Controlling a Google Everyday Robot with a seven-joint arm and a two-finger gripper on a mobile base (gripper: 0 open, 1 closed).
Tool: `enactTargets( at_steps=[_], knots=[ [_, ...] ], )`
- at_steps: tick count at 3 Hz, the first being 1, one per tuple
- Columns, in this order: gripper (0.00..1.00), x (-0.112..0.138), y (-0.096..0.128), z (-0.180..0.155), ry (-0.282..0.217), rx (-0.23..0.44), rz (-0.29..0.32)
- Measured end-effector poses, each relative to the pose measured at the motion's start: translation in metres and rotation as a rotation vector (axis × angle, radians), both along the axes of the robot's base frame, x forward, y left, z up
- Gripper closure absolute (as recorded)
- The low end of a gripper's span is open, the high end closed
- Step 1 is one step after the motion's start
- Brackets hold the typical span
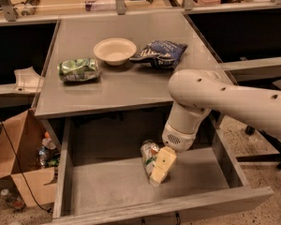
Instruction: Pick 7up can from top drawer and place on counter
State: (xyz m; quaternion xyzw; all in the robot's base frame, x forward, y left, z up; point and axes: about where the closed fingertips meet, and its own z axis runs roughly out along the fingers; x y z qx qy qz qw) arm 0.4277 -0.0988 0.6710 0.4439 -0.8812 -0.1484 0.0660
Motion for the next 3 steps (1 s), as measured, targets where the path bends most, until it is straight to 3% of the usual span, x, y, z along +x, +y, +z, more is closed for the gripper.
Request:
enactTargets(
  at_steps=[1,3],
  knots=[
    [0.0,0.009,-0.023,-0.013,0.049,-0.017,-0.153],
    [0.0,0.013,-0.049,-0.018,0.095,0.006,-0.202]
  ],
)
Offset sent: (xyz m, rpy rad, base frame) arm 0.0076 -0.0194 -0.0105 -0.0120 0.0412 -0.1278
